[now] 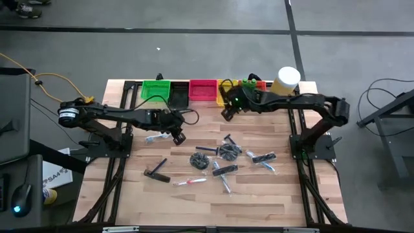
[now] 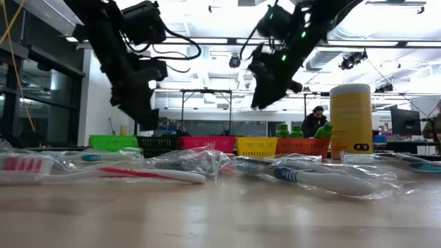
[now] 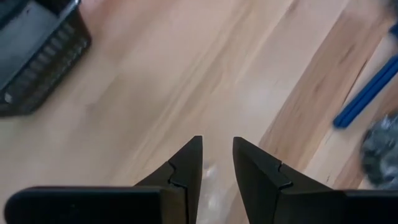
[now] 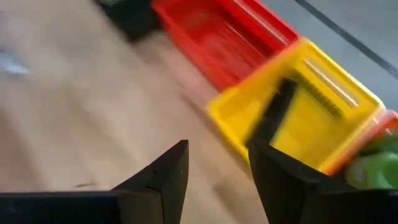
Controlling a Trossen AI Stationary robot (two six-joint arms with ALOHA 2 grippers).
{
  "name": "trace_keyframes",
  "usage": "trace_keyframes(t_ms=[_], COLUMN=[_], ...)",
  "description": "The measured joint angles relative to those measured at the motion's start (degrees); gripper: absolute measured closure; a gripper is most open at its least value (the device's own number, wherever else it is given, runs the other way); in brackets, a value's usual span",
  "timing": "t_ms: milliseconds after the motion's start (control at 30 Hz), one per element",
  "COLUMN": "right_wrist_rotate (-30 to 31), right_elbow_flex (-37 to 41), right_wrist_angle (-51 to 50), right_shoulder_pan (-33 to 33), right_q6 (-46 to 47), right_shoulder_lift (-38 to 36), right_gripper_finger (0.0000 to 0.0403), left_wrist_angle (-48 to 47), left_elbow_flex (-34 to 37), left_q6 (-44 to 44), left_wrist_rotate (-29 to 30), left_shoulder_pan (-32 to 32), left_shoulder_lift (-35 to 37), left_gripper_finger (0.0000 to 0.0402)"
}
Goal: Pick & Place Travel size toiletries
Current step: Put the black hair comb into the yellow basket
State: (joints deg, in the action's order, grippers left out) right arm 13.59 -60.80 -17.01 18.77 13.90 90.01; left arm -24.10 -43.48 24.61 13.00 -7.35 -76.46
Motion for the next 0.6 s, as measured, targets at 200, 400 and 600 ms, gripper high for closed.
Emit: trace_keyframes(t_ms=[200,400,600], right_wrist_rotate=[-0.52,-0.56,-0.65], right_elbow_flex=[-0.04,-0.08,-0.02], right_wrist_angle=[-3.30,-10.19,-13.36], right_shoulder_pan=[-7.28,-16.05,-26.45], right_q6=[-2.94,-3.60,-5.15], right_shoulder_lift=[-2.17,-3.05,-2.98], right_gripper_finger=[0.0244,0.0239,0.0237], left_wrist_angle=[-4.61,-4.98,-4.76], left_elbow_flex=[0.13,0.09,0.06], left_q6=[2.77,4.21,5.67], left_wrist_rotate=[3.82,5.54,8.77], left_shoulder_pan=[4.28,9.18,12.01], left_shoulder_lift=[0.59,1.39,1.83], left_gripper_finger=[0.0311,0.0311,0.0311])
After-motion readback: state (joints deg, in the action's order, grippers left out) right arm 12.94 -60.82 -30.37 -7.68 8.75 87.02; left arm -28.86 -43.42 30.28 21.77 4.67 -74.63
